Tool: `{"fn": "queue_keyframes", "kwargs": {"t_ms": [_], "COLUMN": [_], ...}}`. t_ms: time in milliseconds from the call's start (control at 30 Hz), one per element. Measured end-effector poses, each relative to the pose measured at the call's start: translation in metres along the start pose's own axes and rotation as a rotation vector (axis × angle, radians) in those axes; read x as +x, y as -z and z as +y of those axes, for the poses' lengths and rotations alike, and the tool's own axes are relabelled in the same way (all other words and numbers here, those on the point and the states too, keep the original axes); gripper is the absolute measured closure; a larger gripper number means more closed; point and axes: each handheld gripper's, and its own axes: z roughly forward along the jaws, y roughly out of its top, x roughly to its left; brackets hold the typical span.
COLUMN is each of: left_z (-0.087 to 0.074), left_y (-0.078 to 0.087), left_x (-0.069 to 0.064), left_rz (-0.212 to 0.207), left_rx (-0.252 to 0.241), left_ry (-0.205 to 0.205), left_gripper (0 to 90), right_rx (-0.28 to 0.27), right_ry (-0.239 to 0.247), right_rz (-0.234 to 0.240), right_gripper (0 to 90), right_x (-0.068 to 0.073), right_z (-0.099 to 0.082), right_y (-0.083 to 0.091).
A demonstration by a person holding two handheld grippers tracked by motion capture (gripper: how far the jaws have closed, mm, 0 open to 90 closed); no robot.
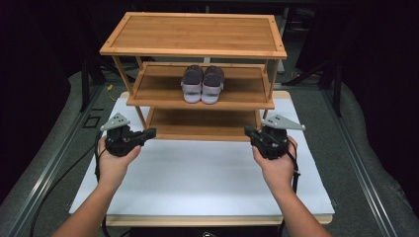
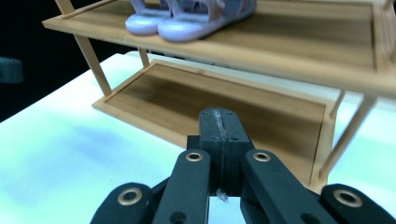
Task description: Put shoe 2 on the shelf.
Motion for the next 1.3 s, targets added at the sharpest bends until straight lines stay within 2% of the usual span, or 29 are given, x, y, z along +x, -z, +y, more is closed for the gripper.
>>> {"fn": "queue_keyframes", "kwargs": {"t_ms": [33, 133, 233, 300, 333, 367, 433, 567, 633, 667, 700, 800, 900, 933, 967, 1000, 1167, 1300], "left_z": [-0.006, -0.022, -0.039, -0.049, -0.060, -0.060, -0.071, -0.092, -0.098, -0.103, -0.104, -0.107, -0.110, -0.111, -0.112, -0.113, -0.117, -0.121], "left_y": [0.002, 0.009, 0.014, 0.016, 0.018, 0.018, 0.019, 0.016, 0.013, 0.009, 0.007, 0.004, 0.000, -0.002, -0.003, -0.004, -0.012, -0.017], "left_x": [-0.001, -0.003, -0.005, -0.006, -0.006, -0.006, -0.005, 0.003, 0.008, 0.012, 0.014, 0.016, 0.017, 0.018, 0.018, 0.019, 0.020, 0.020], "left_rz": [0.003, 0.006, 0.007, 0.009, 0.014, 0.014, 0.022, 0.028, 0.024, 0.013, 0.015, 0.025, 0.049, 0.055, 0.061, 0.064, 0.075, 0.078], "left_rx": [0.002, 0.009, 0.027, 0.042, 0.052, 0.052, 0.073, 0.099, 0.106, 0.107, 0.113, 0.126, 0.152, 0.163, 0.170, 0.180, 0.201, 0.225], "left_ry": [0.001, 0.001, 0.014, 0.013, 0.020, 0.020, 0.017, 0.041, 0.073, 0.091, 0.085, 0.073, 0.026, 0.011, 0.006, -0.001, -0.003, -0.017], "left_gripper": [88.3, 88.4, 88.7, 88.6, 88.6, 88.6, 88.6, 88.6, 88.6, 88.6, 88.6, 89.0, 89.1, 89.1, 89.1, 88.9, 86.2, 80.4], "right_rx": [0.000, 0.002, 0.035, 0.040, 0.044, 0.044, 0.060, 0.093, 0.107, 0.120, 0.125, 0.143, 0.158, 0.173, 0.177, 0.192, 0.205, 0.214], "right_ry": [0.000, -0.008, -0.008, -0.038, -0.040, -0.040, -0.026, 0.006, 0.009, -0.005, -0.015, -0.017, -0.020, -0.017, -0.019, -0.017, -0.016, -0.009], "right_rz": [0.000, -0.014, -0.028, -0.014, -0.020, -0.020, -0.025, -0.071, -0.078, -0.081, -0.066, -0.084, -0.066, -0.086, -0.056, -0.081, -0.077, -0.069], "right_gripper": [90.0, 90.0, 90.0, 90.0, 90.0, 90.0, 90.0, 90.0, 90.0, 90.0, 90.0, 90.0, 90.0, 90.0, 90.0, 90.0, 90.0, 86.4], "right_x": [0.000, 0.000, 0.000, 0.000, 0.000, 0.000, 0.001, -0.001, -0.005, -0.010, -0.012, -0.018, -0.022, -0.023, -0.026, -0.027, -0.028, -0.027], "right_z": [0.000, -0.021, -0.045, -0.058, -0.069, -0.069, -0.078, -0.097, -0.107, -0.116, -0.119, -0.125, -0.130, -0.132, -0.134, -0.136, -0.139, -0.141], "right_y": [0.000, 0.009, 0.014, 0.018, 0.021, 0.021, 0.024, 0.024, 0.022, 0.019, 0.018, 0.013, 0.008, 0.006, 0.003, 0.000, -0.005, -0.008]}}
